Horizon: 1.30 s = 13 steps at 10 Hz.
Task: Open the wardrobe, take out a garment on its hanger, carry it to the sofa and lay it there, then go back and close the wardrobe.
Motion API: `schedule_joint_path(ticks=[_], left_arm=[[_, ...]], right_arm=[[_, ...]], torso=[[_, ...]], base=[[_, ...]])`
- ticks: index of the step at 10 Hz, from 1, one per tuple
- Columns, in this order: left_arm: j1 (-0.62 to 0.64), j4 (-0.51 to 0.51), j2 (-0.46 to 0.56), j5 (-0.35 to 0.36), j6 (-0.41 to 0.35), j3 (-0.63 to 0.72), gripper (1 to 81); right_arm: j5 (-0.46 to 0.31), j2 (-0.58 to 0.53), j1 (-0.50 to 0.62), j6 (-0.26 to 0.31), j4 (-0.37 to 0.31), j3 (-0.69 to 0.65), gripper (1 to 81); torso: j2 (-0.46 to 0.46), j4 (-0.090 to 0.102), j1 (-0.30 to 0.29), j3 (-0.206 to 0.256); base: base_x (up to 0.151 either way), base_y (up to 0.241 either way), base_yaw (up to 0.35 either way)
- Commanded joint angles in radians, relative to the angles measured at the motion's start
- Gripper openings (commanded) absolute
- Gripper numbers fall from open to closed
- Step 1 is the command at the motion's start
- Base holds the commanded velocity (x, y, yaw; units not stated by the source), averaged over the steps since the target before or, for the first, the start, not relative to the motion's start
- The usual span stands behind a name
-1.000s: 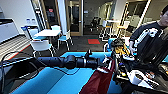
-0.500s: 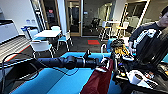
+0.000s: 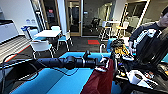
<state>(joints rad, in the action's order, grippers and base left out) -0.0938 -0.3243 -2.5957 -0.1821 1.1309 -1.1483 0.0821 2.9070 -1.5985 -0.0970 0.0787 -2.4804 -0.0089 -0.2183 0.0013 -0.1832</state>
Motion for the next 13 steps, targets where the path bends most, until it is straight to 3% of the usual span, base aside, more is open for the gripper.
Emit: schedule_joint_path(ticks=[1,3,8,13], left_arm=[[0.187,-0.013,-0.008,0.095,0.001,0.028,1.0],[0.187,-0.013,-0.006,0.095,0.001,0.032,1.0],[0.187,-0.013,-0.008,0.098,0.001,0.013,1.0],[0.259,-0.004,-0.077,0.098,0.003,-0.202,1.0]], right_arm=[[-0.065,-0.007,0.010,0.003,0.010,0.008,81.1],[-0.065,-0.007,0.010,0.003,0.010,0.008,81.1],[-0.065,-0.006,0.010,0.003,0.010,0.008,81.1],[-0.065,0.002,0.010,0.003,0.010,0.008,81.1]], torso=[[0.000,0.000,0.000,0.000],[0.000,0.000,0.000,0.000],[-0.002,0.000,-0.001,0.000],[-0.002,0.000,-0.001,0.000]], base=[[-0.094,0.000,0.000],[-0.112,0.000,0.000],[0.000,0.000,0.000],[0.000,0.000,0.000]])
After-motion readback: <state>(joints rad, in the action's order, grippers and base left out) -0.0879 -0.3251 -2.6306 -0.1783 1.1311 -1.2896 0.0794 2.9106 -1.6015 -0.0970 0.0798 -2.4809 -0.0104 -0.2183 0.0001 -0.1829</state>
